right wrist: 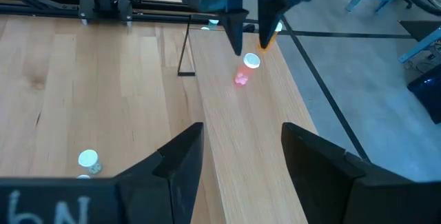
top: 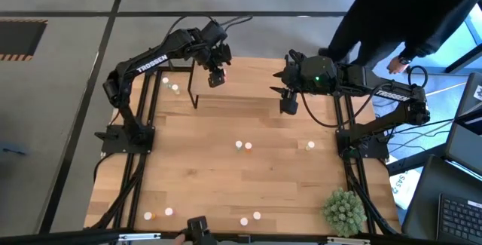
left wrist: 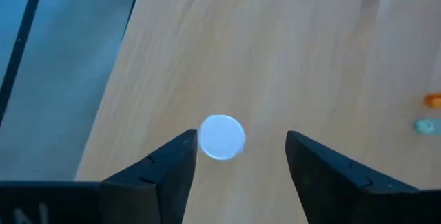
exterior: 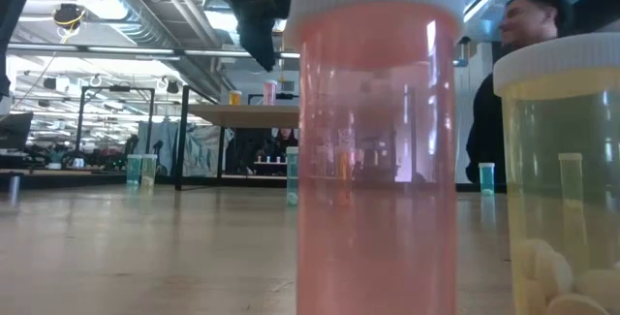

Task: Pick and place medicine bottles onto shelf by color
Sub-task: Put the top right pink pill bottle on the shelf

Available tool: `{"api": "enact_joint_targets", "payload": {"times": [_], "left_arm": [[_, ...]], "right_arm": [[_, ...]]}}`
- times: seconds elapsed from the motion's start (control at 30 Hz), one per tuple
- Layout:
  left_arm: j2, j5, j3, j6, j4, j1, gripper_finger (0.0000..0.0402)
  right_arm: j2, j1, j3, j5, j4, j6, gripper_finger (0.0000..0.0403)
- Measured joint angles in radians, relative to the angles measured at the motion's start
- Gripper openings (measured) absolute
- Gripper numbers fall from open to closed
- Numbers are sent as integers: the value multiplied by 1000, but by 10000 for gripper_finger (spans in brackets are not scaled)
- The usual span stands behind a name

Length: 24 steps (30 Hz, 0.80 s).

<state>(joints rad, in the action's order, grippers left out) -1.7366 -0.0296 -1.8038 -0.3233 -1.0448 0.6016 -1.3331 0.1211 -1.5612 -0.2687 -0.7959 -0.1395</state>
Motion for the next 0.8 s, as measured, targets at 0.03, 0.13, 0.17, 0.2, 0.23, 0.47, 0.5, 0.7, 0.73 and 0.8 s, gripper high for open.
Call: {"api": "enact_joint_targets", "payload": {"times": [0.03,0.13,0.17,0.2,0.23,0.47,0.5,0.7,0.73,0.8], "left_arm": [[-7,0,0,-14,3,4,216],[-13,0,1,-27,3,14,216],[-11,-1,0,-28,3,15,216],[-11,-1,0,-28,1,16,216],[-12,-2,0,-30,0,19,216],[-26,-16,1,-75,-5,27,216],[-28,-16,1,-75,-10,29,216],[-26,-17,1,-80,1,34,216],[-26,-17,1,-80,2,35,216],[-26,-19,1,-80,2,38,216]], "right_arm": [[0,0,0,0,0,0,198],[0,0,0,0,0,0,198],[0,0,0,0,0,0,198],[0,0,0,0,0,0,198],[0,0,0,0,0,0,198],[0,0,0,0,0,0,198],[0,0,0,0,0,0,198],[0,0,0,0,0,0,198],[0,0,0,0,0,0,198],[0,0,0,0,0,0,198]]}}
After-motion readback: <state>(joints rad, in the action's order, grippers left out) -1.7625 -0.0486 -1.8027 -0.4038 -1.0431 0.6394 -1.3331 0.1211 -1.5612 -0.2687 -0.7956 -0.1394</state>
